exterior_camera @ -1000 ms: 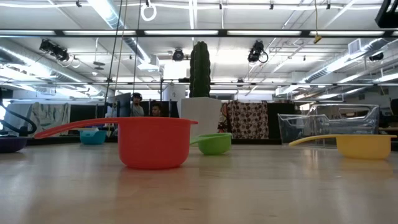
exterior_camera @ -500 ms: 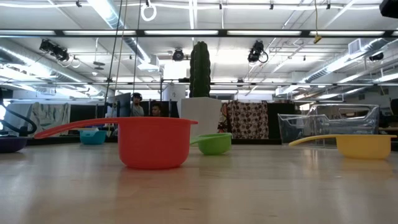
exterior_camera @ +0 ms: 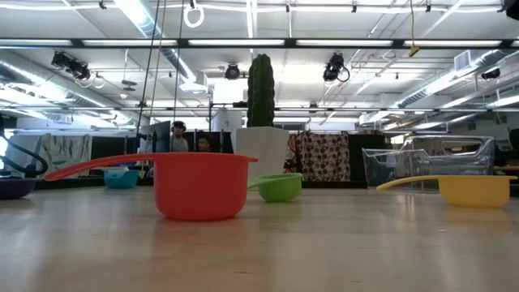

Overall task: Nest measuring cups in basket
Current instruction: Adjust the stacked measuring cups

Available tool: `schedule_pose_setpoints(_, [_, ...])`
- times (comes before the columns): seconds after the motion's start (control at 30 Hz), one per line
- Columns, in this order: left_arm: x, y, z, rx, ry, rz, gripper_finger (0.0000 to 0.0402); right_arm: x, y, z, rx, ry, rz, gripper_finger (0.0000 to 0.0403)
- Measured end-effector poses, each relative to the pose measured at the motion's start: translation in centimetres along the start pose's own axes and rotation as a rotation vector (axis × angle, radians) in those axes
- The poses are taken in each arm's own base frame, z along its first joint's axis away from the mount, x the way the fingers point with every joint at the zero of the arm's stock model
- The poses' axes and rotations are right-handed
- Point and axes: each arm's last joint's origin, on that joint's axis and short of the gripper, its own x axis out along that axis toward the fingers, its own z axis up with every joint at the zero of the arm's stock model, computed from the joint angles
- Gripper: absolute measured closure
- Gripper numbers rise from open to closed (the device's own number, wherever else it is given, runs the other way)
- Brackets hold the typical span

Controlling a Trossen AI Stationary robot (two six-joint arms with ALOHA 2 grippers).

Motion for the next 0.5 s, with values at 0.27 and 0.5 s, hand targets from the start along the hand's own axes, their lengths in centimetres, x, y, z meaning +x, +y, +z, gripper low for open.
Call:
schedule_pose_setpoints(0.27, [0.0,0.1,0.0,0.003,0.005,0.006,0.0342,1.9,-0.1,-0.5,0.003,0.085,0.002,0.026])
schedule_pose_setpoints(0.5, [0.0,0.1,0.0,0.003,0.005,0.006,0.0342,3.5,-0.3,-1.1,0.002,0.164,0.003,0.026])
